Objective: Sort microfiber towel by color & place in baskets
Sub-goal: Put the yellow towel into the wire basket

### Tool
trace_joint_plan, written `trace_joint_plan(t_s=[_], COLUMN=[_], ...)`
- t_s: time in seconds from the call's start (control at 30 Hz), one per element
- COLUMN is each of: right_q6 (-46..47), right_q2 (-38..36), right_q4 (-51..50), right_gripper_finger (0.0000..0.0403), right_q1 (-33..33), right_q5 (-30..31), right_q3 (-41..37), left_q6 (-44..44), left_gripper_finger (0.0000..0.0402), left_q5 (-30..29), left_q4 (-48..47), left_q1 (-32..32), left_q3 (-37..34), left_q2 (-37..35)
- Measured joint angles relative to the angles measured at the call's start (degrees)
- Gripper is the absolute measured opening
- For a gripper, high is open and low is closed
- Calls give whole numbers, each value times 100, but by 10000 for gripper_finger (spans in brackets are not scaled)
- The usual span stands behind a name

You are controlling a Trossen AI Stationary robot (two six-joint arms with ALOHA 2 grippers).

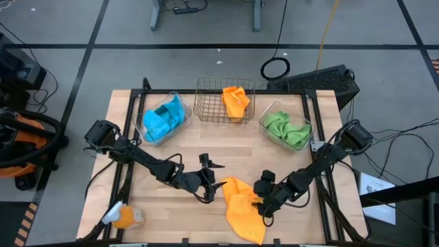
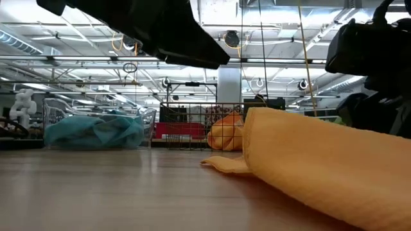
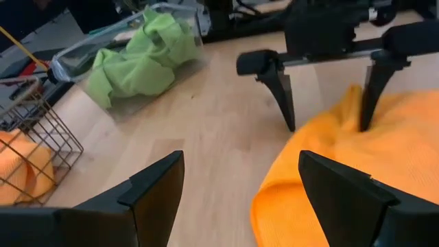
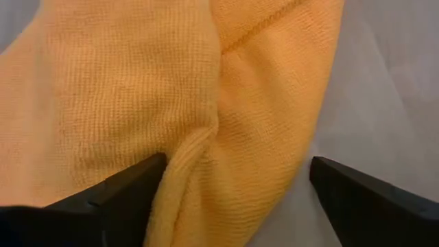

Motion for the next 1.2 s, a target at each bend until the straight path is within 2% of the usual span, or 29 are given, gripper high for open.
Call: trace_joint_plan(t_s=[0.13,0.27,0.5,0.67,0.73,0.87,1.2], right_q6=[-84,-165,-378,-993,-1436,-2148,-3335], right_q2=[191,225,229,249,192,-50,-864], right_q4=[23,-2,114,405,322,40,-628], right_gripper_finger=[337,286,138,22,13,24,6], right_q1=[5,-7,-40,-115,-159,-334,-709], right_q5=[111,127,261,164,9,-98,86], right_q3=[24,20,16,34,104,367,833], left_q6=[-7,-7,-8,-6,-4,-4,-139], left_gripper_finger=[293,293,293,293,293,293,293], left_q5=[6,9,17,46,46,46,195], left_q4=[-1,-23,71,117,204,376,1090], left_q1=[4,6,11,11,15,74,175], left_q3=[0,0,0,0,0,0,0], left_q2=[55,76,73,73,73,71,69])
